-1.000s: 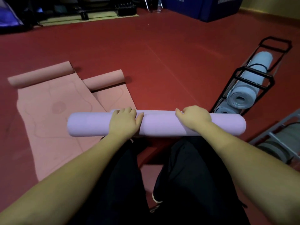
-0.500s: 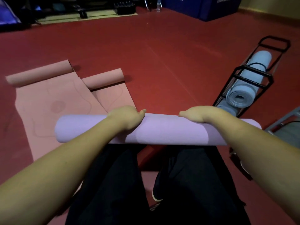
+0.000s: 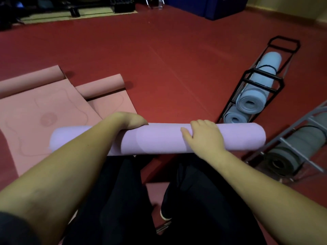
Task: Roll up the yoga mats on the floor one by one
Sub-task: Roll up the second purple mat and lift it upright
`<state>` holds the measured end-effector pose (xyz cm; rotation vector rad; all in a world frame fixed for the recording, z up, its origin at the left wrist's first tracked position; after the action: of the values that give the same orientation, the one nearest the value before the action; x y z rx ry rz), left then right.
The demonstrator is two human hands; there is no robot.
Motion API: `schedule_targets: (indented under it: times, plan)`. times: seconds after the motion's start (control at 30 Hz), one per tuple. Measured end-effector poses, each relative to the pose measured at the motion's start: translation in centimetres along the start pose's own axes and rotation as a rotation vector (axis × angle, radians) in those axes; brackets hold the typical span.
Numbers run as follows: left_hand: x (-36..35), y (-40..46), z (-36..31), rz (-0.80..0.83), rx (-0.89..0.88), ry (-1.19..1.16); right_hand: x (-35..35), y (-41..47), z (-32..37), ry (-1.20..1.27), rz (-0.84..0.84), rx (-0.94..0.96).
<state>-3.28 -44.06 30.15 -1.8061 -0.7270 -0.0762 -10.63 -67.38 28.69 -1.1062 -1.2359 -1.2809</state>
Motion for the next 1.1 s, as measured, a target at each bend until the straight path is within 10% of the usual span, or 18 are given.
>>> schedule_targets:
  times: [0.2, 0.5, 1.1]
  plan:
    - [-0.3, 0.6, -0.7, -0.036, -0.025, -0.014, -0.5, 0.7, -0.5, -0.023, -0.024, -0.032]
    - [0.8, -0.7, 0.3, -0.977, -0.346, 0.394, 0.1, 2.8, 0.1, -0.069, 0.075, -0.007]
    - [-1.5, -2.7, 1.2, -0.847, -0.264, 0.560, 2.8, 5.3, -0.3, 0.046, 0.628, -0.026]
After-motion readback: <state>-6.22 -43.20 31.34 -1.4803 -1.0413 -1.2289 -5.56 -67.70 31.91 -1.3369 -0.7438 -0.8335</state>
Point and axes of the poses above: each hand's wrist, its own y-axis towards the middle knuckle, its own x-axis out of the back of the hand, z = x × y, the point moved 5 cm from there along y, towards the middle knuckle, and after that the axes turned 10 degrees about z, right-handed, at the moved point
